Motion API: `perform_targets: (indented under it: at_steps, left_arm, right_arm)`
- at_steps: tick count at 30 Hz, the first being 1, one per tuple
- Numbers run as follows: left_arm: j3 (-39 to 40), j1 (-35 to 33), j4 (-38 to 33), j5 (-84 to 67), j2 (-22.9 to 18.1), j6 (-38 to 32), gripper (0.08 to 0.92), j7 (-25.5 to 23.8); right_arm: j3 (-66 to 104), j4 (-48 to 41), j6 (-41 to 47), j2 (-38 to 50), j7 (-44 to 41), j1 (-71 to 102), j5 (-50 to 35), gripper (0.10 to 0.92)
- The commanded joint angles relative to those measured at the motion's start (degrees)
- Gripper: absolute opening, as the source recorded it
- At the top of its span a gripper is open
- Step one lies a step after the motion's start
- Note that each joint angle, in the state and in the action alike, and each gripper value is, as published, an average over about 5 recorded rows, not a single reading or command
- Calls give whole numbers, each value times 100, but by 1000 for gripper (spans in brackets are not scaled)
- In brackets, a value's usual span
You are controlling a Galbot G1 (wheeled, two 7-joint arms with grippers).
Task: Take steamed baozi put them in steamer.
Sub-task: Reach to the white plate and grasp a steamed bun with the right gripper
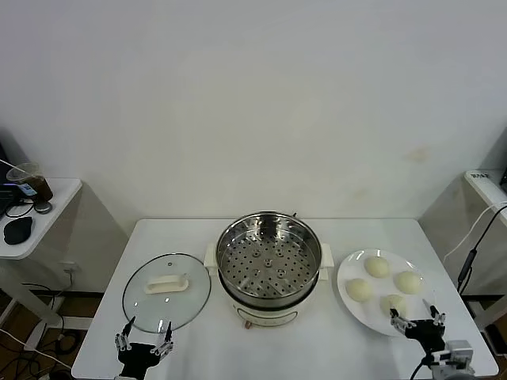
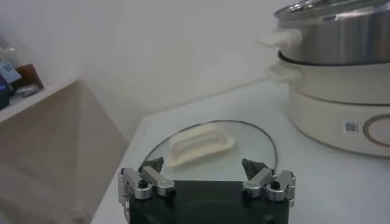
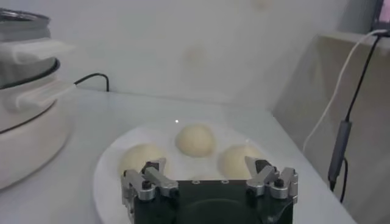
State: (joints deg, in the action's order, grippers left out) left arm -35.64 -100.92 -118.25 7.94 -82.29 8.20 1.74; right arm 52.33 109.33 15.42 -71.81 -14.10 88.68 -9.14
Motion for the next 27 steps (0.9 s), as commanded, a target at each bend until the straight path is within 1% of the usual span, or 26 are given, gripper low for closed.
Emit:
perform_targets:
  at_steps: [1, 4, 8, 11, 14, 17, 21, 27]
  left_arm:
    - [2, 6, -31, 44, -31, 6, 823, 2]
    - [-11, 12, -35, 86, -49, 3, 823, 8]
    - [-17, 19, -17, 111, -71, 0, 823, 17]
    - [-13, 27, 16, 124, -89, 0, 823, 22]
    - [-10, 33, 49, 128, -99, 1, 823, 21]
    - [-11, 38, 58, 126, -107, 3, 823, 18]
    - [-24, 36, 54, 116, -110, 6, 823, 8]
    - [-60, 27, 83, 111, -126, 7, 823, 8]
  right_arm:
    - [61, -31, 459, 1045, -527, -645, 625, 823]
    - [-5, -294, 619, 1829, -1060, -996, 1111, 823]
    - [-218, -846, 581, 2850, -2179, -1688, 1923, 823]
    - [-501, -1169, 595, 3489, -3076, -2184, 2278, 823]
    - [-1127, -1485, 592, 4095, -3895, -2730, 2517, 823]
    - [-2205, -1928, 222, 4584, -4712, -3574, 2738, 823]
    - [-4035, -2651, -493, 4672, -5281, -5230, 2759, 823]
    - [-6115, -3811, -1316, 4017, -5850, -6897, 3001, 823]
